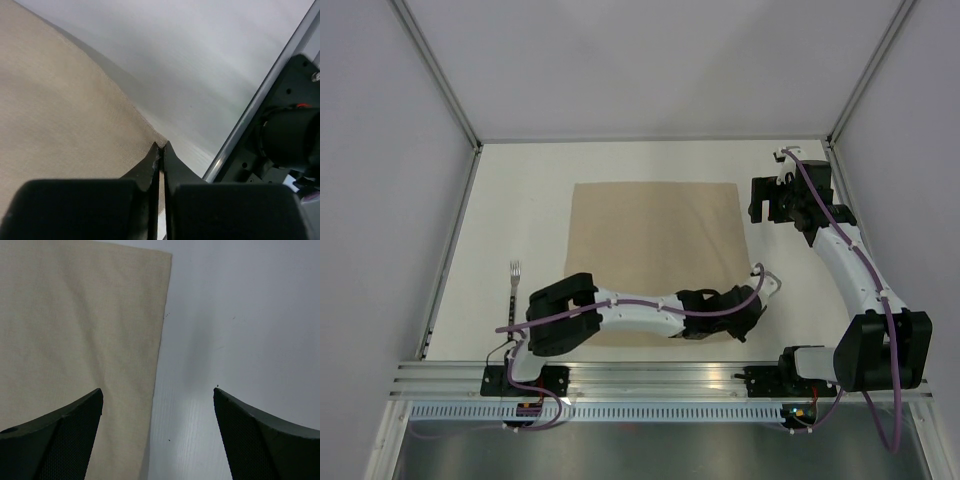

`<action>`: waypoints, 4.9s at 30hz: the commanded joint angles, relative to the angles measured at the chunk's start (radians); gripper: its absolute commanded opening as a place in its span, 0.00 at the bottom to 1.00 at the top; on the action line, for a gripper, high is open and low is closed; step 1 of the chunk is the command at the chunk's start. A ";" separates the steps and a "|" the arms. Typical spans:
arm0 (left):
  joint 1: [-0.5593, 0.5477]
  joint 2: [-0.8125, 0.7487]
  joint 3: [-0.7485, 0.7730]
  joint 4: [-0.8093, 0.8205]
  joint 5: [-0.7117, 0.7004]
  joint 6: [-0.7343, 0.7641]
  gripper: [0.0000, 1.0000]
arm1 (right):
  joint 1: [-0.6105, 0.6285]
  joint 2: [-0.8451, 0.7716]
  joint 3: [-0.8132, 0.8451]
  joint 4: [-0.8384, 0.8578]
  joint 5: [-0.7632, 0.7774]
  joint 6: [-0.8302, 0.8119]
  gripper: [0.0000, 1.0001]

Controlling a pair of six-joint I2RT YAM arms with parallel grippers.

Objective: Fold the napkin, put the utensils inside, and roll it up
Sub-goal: Fold the napkin, then grab a utensil with the left arm

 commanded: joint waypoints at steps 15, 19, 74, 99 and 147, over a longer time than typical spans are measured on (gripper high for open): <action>0.507 -0.358 -0.266 0.051 0.240 -0.190 0.02 | 0.001 -0.037 0.016 -0.008 0.000 0.017 0.96; 0.598 -0.380 -0.260 0.005 0.260 -0.179 0.02 | 0.002 -0.041 0.013 -0.010 -0.006 0.017 0.96; 1.233 -0.097 0.114 -0.199 0.459 -0.075 0.02 | 0.002 -0.026 0.007 -0.013 -0.035 0.009 0.96; 1.262 0.001 0.227 -0.239 0.485 -0.067 0.02 | 0.002 0.003 0.012 -0.017 -0.034 0.001 0.96; 1.475 -0.648 -0.526 -0.736 -0.156 -0.271 0.70 | 0.022 0.109 0.010 -0.105 -0.276 0.014 0.91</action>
